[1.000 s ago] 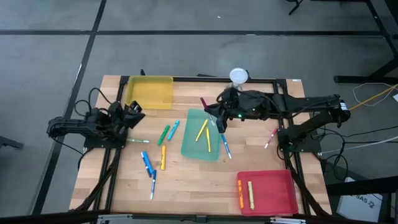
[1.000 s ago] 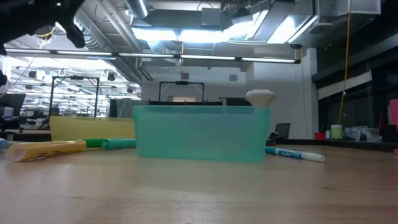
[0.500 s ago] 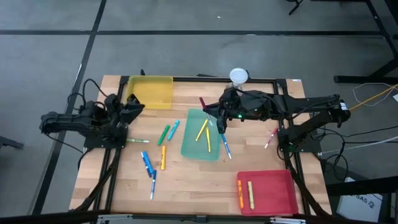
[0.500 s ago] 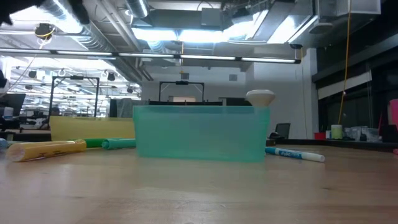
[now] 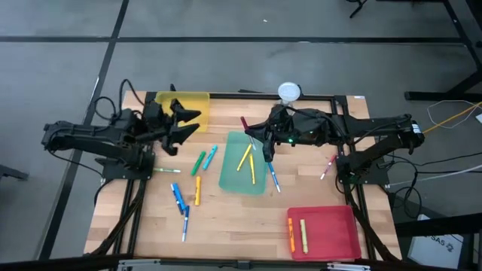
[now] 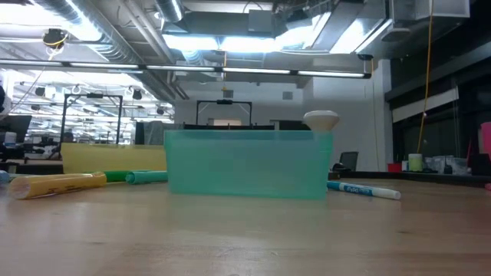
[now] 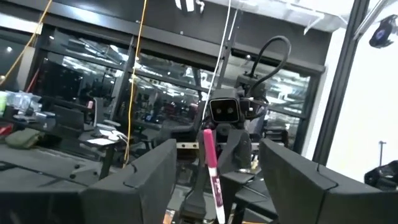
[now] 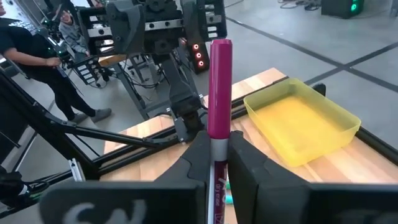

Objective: Pick & Place Markers
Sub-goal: Put the purple marker pen into the yellow bin

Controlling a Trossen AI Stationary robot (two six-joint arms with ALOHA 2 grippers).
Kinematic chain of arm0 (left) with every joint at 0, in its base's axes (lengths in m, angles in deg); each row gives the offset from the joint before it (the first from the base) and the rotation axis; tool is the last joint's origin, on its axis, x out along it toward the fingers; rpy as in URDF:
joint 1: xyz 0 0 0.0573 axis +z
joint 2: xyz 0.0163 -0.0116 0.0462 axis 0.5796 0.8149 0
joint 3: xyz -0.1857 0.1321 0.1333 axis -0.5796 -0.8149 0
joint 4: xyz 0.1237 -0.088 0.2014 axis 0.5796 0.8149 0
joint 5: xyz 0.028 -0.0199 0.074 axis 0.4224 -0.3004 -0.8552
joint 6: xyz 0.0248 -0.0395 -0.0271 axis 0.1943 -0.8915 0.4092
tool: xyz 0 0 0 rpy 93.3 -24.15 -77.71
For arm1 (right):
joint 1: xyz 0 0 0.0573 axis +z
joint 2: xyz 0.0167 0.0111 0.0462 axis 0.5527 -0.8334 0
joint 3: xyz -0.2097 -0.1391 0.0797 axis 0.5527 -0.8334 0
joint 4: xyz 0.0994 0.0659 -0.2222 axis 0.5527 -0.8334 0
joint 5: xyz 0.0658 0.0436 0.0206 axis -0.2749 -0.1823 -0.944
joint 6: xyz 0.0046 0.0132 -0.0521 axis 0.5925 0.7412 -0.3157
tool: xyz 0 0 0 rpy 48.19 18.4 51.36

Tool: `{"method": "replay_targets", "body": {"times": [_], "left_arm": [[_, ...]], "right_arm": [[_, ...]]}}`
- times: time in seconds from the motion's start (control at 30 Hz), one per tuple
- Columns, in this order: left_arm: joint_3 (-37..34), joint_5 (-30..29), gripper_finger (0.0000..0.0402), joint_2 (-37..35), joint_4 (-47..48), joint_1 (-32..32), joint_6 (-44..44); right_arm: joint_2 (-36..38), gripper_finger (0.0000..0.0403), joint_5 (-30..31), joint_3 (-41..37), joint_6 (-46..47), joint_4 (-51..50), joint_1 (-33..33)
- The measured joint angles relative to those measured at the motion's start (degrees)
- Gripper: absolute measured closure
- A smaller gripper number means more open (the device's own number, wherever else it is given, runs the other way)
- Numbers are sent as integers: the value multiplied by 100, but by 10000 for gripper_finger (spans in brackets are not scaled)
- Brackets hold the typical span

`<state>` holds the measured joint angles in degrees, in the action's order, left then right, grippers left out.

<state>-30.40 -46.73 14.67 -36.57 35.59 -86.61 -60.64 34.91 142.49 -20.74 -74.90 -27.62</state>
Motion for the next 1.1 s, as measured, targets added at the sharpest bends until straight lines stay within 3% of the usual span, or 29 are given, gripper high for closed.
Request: {"method": "replay_targets", "body": {"times": [0.6, 1.1], "left_arm": [[1345, 503, 181, 2106, -152, 0, -200], [2181, 706, 185, 3026, -253, 0, -196]], "right_arm": [[-2, 369, -284, 0, -609, 413, 0], [-4, 369, -459, 0, -726, 408, 0]]}}
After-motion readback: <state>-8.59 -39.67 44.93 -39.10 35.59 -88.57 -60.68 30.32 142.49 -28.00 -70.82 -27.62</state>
